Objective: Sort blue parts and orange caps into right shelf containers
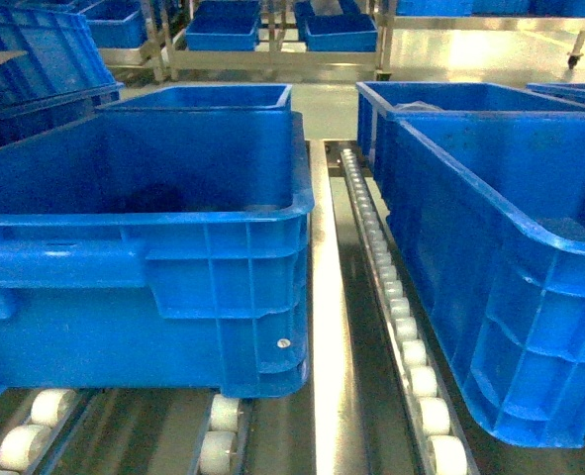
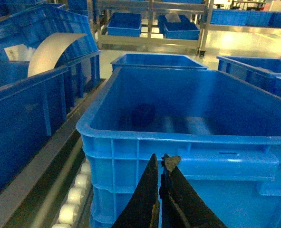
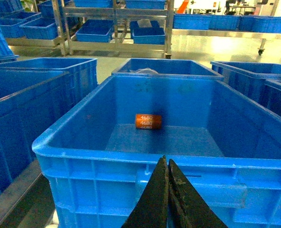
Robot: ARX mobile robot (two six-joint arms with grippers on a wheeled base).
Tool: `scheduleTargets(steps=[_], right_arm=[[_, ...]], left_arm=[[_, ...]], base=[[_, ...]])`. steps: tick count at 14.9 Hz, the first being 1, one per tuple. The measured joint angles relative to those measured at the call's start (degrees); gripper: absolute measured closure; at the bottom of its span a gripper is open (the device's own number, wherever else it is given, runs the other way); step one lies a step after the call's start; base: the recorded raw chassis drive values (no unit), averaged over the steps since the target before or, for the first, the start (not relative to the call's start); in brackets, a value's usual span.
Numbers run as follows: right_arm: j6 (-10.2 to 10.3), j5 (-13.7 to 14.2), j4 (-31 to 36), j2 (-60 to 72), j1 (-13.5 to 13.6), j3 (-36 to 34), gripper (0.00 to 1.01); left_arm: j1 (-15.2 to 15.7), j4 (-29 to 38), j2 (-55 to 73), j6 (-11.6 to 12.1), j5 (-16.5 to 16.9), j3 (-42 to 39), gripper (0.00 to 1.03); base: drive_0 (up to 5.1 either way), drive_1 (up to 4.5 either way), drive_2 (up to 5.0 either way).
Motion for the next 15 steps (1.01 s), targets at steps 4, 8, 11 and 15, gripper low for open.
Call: scheduleTargets(steps=[4,8,11,15], right_arm=[[0.0,0.0,-9.05,-9.66,0.0,-0.02,1.0],[0.0,0.0,-15.74,-16.39,0.0,-0.02,1.0],[0.0,0.0,-19.52,-20.17,0.0,-0.02,1.0],[0.0,-0.02,-32.13,-30.97,0.0,0.0,1.0]], left_arm=[[0.0,-9.99,-10.82,0.0,0.0,-0.02,1.01],[0.0,-17.7,-19.04,0.0,0.0,-0.04,1.01],[0.0,-22.34,-23.74,0.0,0.0,-0.04,1.01],[0.0,-26.95,-28.24,0.0,-0.2,-0.04,1.01]], base=[[0.0,0.0,0.0],[0.0,0.0,0.0],[0.0,0.0,0.0],[0.0,0.0,0.0]])
